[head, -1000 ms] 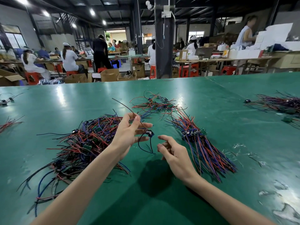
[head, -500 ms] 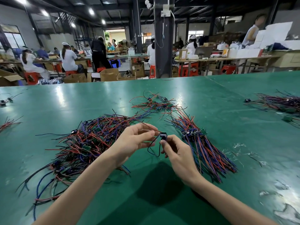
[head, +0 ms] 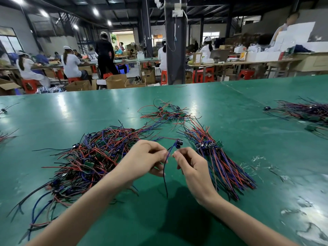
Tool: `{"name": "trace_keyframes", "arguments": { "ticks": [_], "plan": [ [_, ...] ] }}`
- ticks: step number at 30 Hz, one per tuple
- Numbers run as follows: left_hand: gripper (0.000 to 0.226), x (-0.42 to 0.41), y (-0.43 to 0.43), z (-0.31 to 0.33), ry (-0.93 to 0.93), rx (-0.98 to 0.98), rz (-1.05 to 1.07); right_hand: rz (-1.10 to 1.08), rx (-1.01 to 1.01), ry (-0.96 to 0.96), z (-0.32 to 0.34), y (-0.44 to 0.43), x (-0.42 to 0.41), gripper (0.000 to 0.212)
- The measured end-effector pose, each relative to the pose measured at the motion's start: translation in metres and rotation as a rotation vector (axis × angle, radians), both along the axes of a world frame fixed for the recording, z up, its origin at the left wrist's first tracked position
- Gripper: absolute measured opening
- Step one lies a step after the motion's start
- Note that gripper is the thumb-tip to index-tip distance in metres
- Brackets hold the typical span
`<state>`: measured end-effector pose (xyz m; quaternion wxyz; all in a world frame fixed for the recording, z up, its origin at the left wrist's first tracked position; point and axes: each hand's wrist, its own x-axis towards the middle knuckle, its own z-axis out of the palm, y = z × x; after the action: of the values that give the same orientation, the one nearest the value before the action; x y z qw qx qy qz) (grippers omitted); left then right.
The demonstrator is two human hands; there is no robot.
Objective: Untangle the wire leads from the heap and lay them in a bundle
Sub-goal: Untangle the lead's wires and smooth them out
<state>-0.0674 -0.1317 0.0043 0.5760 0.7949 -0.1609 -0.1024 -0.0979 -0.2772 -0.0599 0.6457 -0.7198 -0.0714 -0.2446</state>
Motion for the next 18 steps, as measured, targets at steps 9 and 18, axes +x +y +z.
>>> {"name": "trace_keyframes", "arguments": {
  "ticks": [9, 18],
  "plan": [
    [0.019, 0.124, -0.038, 0.075, -0.067, 0.030, 0.236, -0.114, -0.353, 0.061, -0.010, -0.007, 0.006, 0.015],
    [0.012, 0.160, 0.023, 0.058, -0.136, 0.475, 0.326, -0.057, -0.589, -0.013, -0.012, -0.006, 0.006, 0.019]
  ]
}}
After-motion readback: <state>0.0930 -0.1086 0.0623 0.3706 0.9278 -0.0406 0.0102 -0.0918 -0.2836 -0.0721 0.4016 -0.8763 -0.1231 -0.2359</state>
